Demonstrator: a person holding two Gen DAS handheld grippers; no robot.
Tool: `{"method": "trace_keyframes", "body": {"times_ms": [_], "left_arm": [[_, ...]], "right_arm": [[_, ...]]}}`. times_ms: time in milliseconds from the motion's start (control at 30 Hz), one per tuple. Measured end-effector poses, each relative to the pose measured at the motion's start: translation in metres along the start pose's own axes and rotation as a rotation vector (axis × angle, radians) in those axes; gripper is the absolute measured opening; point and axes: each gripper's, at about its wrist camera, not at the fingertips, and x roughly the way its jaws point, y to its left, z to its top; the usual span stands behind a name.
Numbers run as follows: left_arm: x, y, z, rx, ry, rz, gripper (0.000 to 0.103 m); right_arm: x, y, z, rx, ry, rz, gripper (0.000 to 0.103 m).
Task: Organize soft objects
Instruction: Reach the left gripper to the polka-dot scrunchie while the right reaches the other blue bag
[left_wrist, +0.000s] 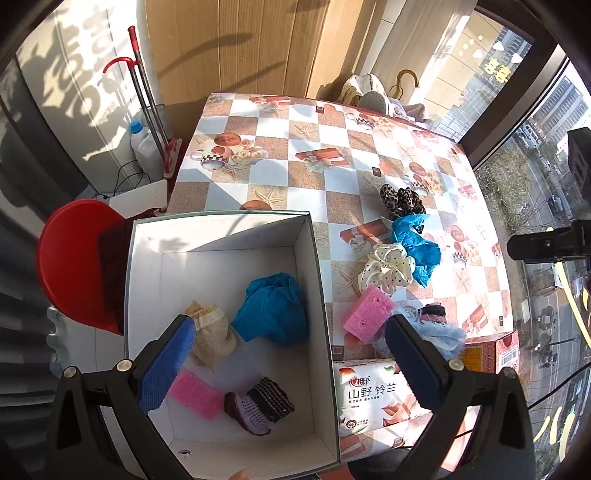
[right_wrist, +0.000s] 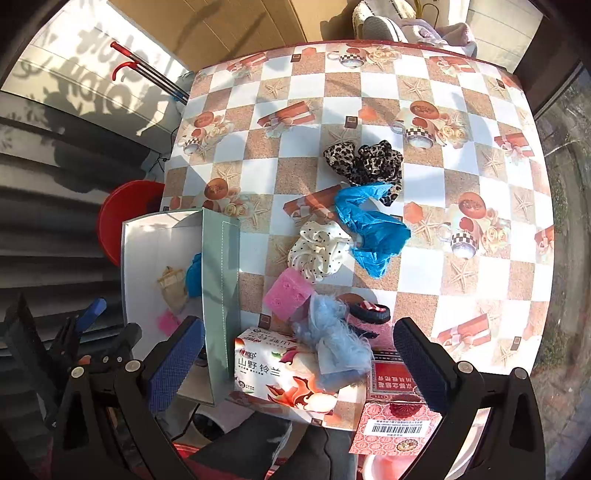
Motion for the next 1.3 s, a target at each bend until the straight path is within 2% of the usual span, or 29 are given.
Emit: {"method": "trace_keyframes", "body": {"times_ms": [100,233,367,467,600,900,1000,1133,1233,1300], "left_arm": [[0.018,-0.041,0.013,0.087,0.031,-0.018,0.103],[0.059,-0.091,0.028,0.19,0.095,-0.016,0.103],[0.113,-0.127,0.04,0.252,0.179,0.02,0.103],[0.15,-0.14,0.044,0.286,0.235,0.068,0.103],[0.184,-0.144,0.047,0.284,0.306,0.116,0.103],[0.226,-0.146,0.045,0.288,0.389,0.196,0.103],[0.236,-0.14,0.048,0.279,0.387,0.239,0.103],[0.238,-0.119,0.062,0.225,0.39,0.261,0.103],[0.219,-0.112,0.067,0.19,0.361,0.197,0.103],[0.209,-0.11,0.064,0.175,0.354,0.166,0.103]], "right_arm": [[0.001,-0.049,0.004,0.104,0.019,-0.042,0.103],[0.021,-0.097,0.011,0.222,0.064,-0.031,0.103],[0.052,-0.118,0.025,0.257,0.111,-0.028,0.103],[0.082,-0.123,0.041,0.259,0.148,-0.016,0.103],[0.126,-0.123,0.062,0.233,0.213,-0.03,0.103],[0.201,-0.12,0.086,0.117,0.352,-0.126,0.103],[0.203,-0.138,0.08,0.123,0.364,-0.178,0.103],[0.192,-0.196,0.062,0.229,0.369,-0.229,0.103],[0.171,-0.237,0.043,0.332,0.334,-0.211,0.103],[0.151,-0.249,0.032,0.376,0.27,-0.127,0.103]]}}
